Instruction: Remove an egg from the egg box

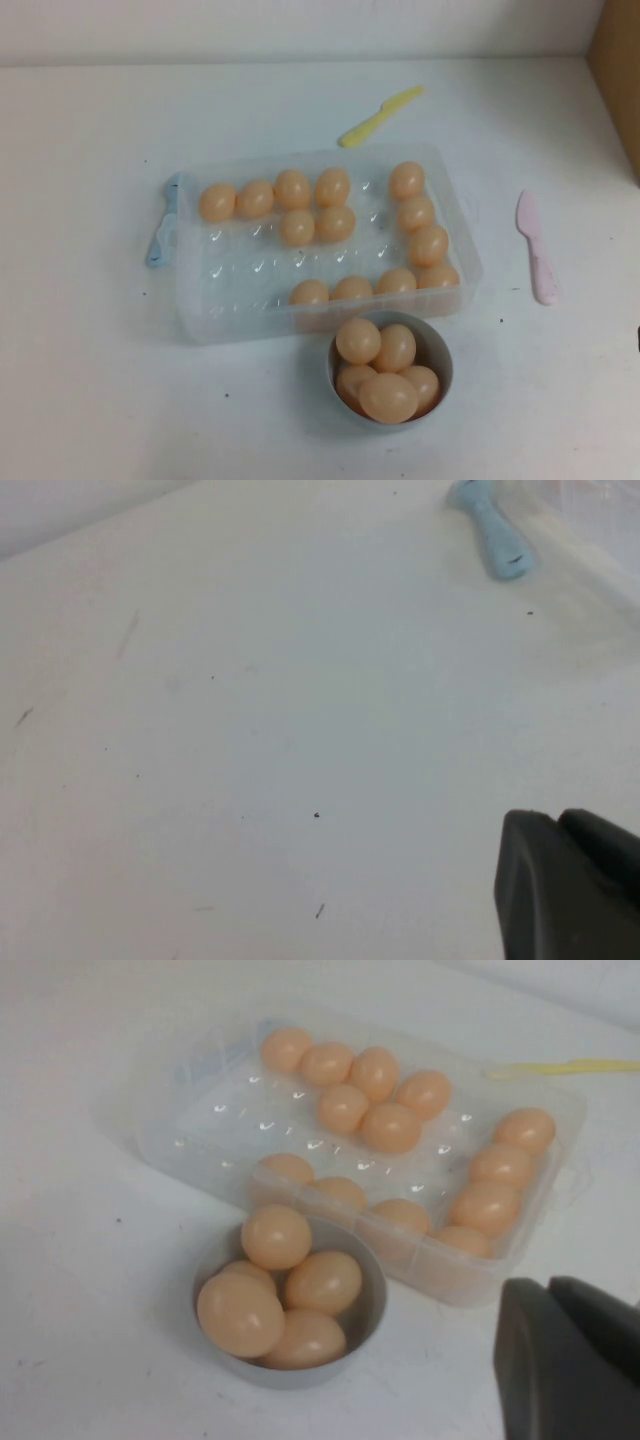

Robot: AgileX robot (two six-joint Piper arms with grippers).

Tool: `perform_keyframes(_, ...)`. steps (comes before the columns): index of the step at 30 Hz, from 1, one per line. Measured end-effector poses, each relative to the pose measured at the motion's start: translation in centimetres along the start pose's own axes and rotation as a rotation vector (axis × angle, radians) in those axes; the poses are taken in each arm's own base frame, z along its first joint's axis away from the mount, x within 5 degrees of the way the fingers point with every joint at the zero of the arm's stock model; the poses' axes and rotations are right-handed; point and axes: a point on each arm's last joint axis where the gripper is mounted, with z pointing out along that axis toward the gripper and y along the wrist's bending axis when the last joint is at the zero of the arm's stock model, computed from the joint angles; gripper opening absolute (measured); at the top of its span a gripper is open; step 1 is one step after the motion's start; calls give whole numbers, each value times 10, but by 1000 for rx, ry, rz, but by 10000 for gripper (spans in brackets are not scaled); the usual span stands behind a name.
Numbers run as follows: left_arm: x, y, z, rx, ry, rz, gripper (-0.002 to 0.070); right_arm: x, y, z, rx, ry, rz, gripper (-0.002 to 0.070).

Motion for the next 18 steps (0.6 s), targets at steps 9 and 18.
perform_keyframes(9,0,0,0,0,0,0,-3,2,-1,0,13,27,-34,-17)
perform_keyframes(18,0,0,0,0,0,0,-3,27,-4,6,74,-145,-66,-17)
